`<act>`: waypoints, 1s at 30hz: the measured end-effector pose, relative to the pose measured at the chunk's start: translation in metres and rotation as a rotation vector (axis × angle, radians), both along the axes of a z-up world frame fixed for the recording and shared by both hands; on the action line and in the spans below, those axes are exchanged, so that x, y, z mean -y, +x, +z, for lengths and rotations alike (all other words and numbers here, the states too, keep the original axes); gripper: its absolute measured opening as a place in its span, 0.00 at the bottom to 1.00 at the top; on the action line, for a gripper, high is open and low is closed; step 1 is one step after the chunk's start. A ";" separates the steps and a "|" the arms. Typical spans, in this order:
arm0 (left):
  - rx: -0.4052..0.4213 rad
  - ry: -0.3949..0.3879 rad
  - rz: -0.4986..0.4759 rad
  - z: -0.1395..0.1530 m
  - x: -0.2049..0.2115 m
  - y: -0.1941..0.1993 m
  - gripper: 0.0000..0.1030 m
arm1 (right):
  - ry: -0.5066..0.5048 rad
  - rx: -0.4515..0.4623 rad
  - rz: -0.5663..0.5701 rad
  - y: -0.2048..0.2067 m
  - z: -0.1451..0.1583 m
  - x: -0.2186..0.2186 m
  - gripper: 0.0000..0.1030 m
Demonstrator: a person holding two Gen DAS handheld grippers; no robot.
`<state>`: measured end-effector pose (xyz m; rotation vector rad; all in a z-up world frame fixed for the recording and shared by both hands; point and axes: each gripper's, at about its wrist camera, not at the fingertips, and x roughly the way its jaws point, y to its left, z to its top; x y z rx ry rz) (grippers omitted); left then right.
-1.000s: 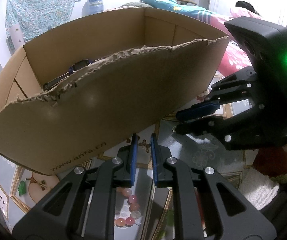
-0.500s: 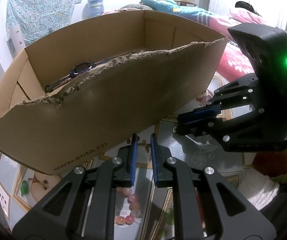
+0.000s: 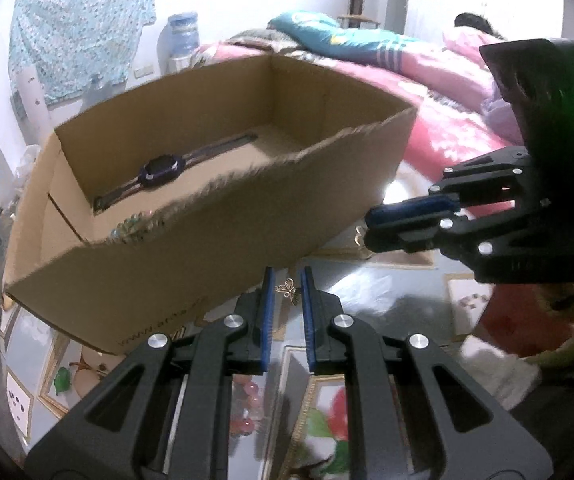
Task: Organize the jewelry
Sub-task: 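Carry both earrings over the box and open both grippers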
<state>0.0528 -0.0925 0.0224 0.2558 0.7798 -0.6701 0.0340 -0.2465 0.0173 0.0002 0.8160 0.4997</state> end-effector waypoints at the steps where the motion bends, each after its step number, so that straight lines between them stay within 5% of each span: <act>1: 0.004 -0.014 -0.008 0.006 -0.001 -0.003 0.12 | 0.018 0.016 -0.003 -0.003 0.008 0.003 0.11; 12: 0.054 -0.193 -0.049 0.073 -0.005 0.012 0.12 | 0.095 0.157 -0.086 0.015 0.069 0.013 0.11; 27: -0.078 -0.076 0.075 0.036 0.030 0.106 0.12 | 0.088 -0.078 -0.327 0.142 0.037 0.012 0.12; 30: -0.091 -0.088 0.095 0.033 0.028 0.109 0.23 | 0.114 -0.088 -0.331 0.145 0.032 0.014 0.14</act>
